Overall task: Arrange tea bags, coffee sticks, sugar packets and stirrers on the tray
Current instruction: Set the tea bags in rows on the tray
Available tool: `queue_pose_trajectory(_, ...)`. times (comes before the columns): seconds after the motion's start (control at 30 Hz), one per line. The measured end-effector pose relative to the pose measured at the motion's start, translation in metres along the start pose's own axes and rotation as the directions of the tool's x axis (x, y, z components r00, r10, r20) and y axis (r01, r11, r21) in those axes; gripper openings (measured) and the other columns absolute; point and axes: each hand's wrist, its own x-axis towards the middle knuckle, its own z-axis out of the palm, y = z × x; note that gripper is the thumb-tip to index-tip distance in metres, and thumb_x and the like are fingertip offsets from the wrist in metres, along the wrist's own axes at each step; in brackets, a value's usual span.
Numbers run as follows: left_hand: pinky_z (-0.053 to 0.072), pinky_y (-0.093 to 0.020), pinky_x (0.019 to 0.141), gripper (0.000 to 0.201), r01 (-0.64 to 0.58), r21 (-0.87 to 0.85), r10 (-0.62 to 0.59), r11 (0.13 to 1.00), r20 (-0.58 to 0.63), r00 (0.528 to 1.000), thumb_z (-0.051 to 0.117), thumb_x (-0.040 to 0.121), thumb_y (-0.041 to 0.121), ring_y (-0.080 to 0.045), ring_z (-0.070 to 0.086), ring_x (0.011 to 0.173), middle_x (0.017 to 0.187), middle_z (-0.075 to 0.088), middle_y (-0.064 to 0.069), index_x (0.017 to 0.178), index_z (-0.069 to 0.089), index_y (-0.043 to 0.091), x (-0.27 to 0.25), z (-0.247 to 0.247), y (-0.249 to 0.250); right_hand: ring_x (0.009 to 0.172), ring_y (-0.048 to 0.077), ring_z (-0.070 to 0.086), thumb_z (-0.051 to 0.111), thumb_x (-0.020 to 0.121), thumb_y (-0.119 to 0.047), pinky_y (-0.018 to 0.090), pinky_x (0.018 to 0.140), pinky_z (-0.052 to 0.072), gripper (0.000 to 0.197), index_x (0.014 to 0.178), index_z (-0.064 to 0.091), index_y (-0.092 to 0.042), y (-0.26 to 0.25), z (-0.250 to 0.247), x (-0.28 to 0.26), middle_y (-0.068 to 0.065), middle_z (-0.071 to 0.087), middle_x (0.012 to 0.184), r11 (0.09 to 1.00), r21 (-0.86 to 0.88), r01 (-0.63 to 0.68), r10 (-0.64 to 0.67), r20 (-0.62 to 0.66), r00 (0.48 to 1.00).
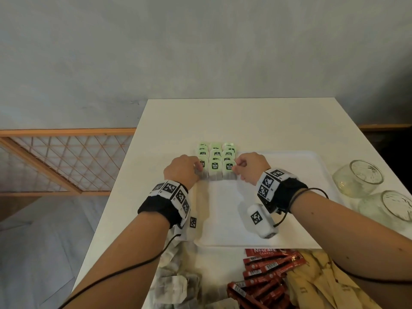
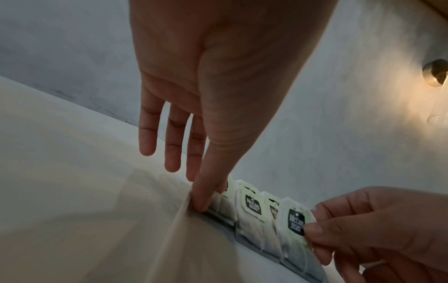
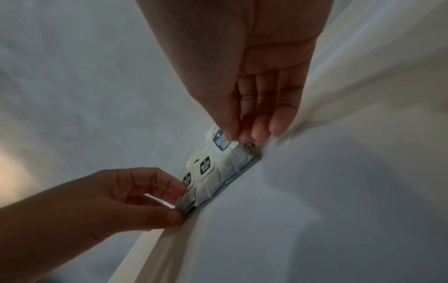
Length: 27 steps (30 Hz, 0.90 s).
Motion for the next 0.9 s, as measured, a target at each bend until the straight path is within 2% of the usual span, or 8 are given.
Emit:
queue_pose_trajectory(0.17,0.049,-0.035,0.087,0.018,-0.032,-0.005,0.032,0.999,0.006,0.999,0.066,0.087,0.026,-0.018,0.059,0.106,0.114,0.061,0.005,0.105,0.066,0.031,-0.014,-0.012,0.010,0.075,0.023,0.063,0.071,0.084,-0.022,0.043,0.081,0.057,0.014,0.095,0.064,-0.019,-0.004,-0.006,-0.007,-0.003,0.060,0.079,1.000,0.018,0.013,-0.013,-0.011,1.000)
queue_pose_trajectory(0.3,0.048,-0.031,0.083,0.026,-0.133,0.015,0.132,0.991,0.044,0.990,0.070,0.086,0.031,-0.013,0.058,0.102,0.113,0.061,0.008,0.110,0.063,0.030,-0.048,-0.024,0.021,0.072,0.018,0.065,0.072,0.083,-0.028,0.033,0.073,0.055,0.018,0.099,0.065,-0.023,-0.012,-0.023,-0.042,0.001,0.066,0.087,0.995,0.003,0.095,-0.095,-0.042,0.995)
queue_pose_trajectory(0.37,0.048,-0.031,0.084,0.028,-0.161,0.000,0.160,0.987,0.096,0.982,0.071,0.084,0.038,-0.011,0.059,0.099,0.110,0.063,0.010,0.110,0.062,0.033,-0.071,-0.026,0.027,0.066,0.014,0.065,0.071,0.084,-0.026,0.028,0.069,0.053,0.013,0.096,0.067,-0.023,-0.015,-0.030,-0.071,0.001,0.068,0.086,0.989,0.037,0.143,-0.143,-0.006,0.990)
queue_pose_trajectory(0.5,0.048,-0.032,0.086,0.026,-0.199,0.012,0.193,0.980,0.209,0.959,0.065,0.088,0.043,-0.009,0.058,0.099,0.104,0.063,0.014,0.112,0.061,0.033,-0.121,-0.023,0.036,0.069,0.014,0.068,0.071,0.084,-0.028,0.028,0.071,0.054,0.012,0.095,0.069,-0.024,-0.004,-0.033,-0.134,-0.002,0.069,0.083,0.980,0.064,0.190,-0.197,0.134,0.971)
queue_pose_trajectory(0.63,0.048,-0.032,0.084,0.023,-0.280,0.113,0.223,0.953,0.366,0.904,0.064,0.089,0.037,-0.011,0.059,0.099,0.105,0.065,0.010,0.112,0.063,0.030,-0.166,-0.010,0.035,0.072,0.013,0.067,0.071,0.085,-0.029,0.031,0.073,0.053,0.009,0.093,0.069,-0.026,0.022,-0.024,-0.176,-0.002,0.068,0.086,0.981,0.078,0.178,-0.190,0.200,0.961)
queue_pose_trajectory(0.77,0.049,-0.034,0.087,0.054,-0.329,0.226,0.182,0.917,0.496,0.849,0.076,0.077,0.047,-0.017,0.059,0.101,0.115,0.062,0.005,0.121,0.056,0.025,-0.200,0.015,0.027,0.077,0.013,0.063,0.073,0.083,-0.030,0.033,0.080,0.050,0.010,0.093,0.070,-0.028,0.042,-0.013,-0.201,-0.002,0.067,0.087,0.984,0.072,0.166,-0.177,0.220,0.959)
queue_pose_trajectory(0.83,0.046,-0.035,0.091,0.062,-0.356,0.302,0.169,0.885,0.504,0.847,0.080,0.071,0.046,-0.020,0.060,0.103,0.114,0.063,0.003,0.122,0.054,0.021,-0.211,0.026,0.027,0.077,0.012,0.062,0.073,0.082,-0.030,0.033,0.081,0.050,0.010,0.091,0.070,-0.029,0.046,-0.009,-0.210,-0.003,0.067,0.086,0.984,0.080,0.161,-0.175,0.217,0.960)
queue_pose_trajectory(0.9,0.036,-0.039,0.098,0.057,-0.379,0.377,0.172,0.845,0.479,0.861,0.080,0.072,0.044,-0.021,0.059,0.102,0.109,0.065,0.002,0.117,0.055,0.018,-0.217,0.032,0.028,0.076,0.010,0.061,0.073,0.082,-0.030,0.031,0.078,0.051,0.011,0.093,0.070,-0.028,0.048,-0.006,-0.218,-0.004,0.068,0.085,0.982,0.085,0.168,-0.183,0.217,0.959)
